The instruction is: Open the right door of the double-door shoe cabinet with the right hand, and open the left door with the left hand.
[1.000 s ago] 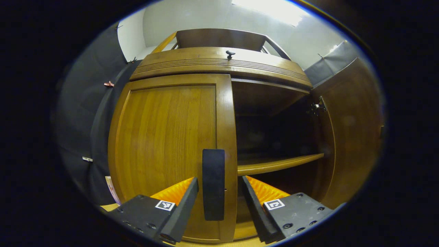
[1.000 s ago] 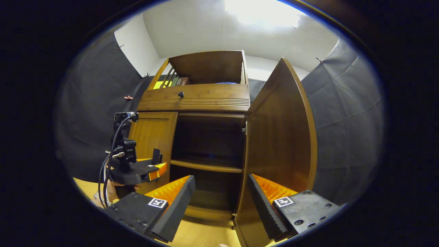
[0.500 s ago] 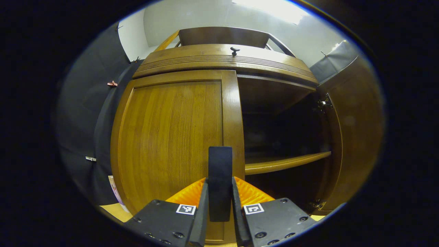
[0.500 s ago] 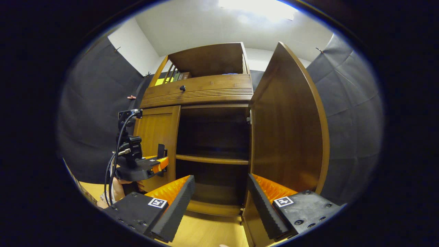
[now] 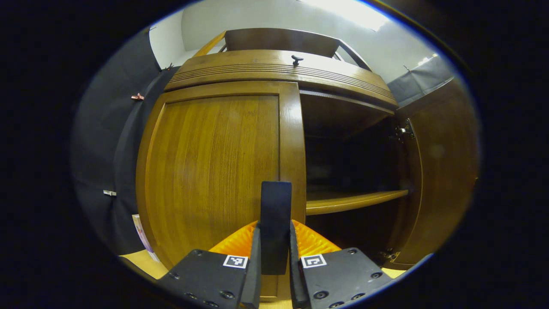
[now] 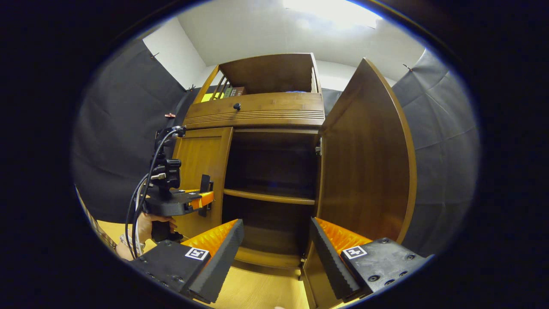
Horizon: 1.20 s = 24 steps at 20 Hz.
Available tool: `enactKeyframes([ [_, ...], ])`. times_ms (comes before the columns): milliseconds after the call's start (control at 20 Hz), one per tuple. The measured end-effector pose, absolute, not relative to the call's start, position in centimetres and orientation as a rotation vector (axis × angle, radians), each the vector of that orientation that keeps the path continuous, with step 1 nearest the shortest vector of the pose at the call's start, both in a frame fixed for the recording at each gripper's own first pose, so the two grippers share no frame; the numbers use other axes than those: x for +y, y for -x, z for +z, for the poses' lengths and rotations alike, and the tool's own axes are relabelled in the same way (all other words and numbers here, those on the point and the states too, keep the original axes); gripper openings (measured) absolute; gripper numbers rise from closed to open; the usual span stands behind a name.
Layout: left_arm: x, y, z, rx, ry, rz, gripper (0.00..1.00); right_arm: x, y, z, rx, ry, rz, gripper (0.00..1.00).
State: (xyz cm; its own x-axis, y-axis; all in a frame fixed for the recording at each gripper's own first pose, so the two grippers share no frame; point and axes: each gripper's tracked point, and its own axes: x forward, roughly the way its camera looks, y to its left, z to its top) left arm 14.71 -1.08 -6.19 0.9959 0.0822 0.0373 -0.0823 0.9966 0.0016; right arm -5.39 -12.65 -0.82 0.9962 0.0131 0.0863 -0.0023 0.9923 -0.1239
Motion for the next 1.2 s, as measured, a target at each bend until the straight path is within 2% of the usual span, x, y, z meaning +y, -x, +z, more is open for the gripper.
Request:
enactKeyframes([
  [150, -1.1, -13.2, -6.0, -0.024, 0.016, 0.056, 0.29, -12.5, 5.8, -0.3, -0.096, 0.119, -0.001, 0.99],
  [400, -0.9, -9.6, -5.4, -0.001, 0.052, -0.008, 0.29, -11.4, 6.6, 0.4, -0.102, 0.076, -0.006, 0.95],
  [550, -0.5, -6.8, -4.9, 0.018, 0.052, -0.040, 0.29, -10.7, 6.8, 0.5, -0.114, 0.084, -0.026, 0.99],
  [750, 0.4, -3.7, -4.2, 0.025, 0.041, -0.073, 0.29, -8.0, 6.5, -0.2, -0.098, 0.043, 0.020, 0.95],
  [1200, 3.6, 1.8, -3.6, 0.032, 0.032, -0.091, 0.29, -3.3, 6.2, -1.2, -0.079, 0.063, 0.069, 0.97],
])
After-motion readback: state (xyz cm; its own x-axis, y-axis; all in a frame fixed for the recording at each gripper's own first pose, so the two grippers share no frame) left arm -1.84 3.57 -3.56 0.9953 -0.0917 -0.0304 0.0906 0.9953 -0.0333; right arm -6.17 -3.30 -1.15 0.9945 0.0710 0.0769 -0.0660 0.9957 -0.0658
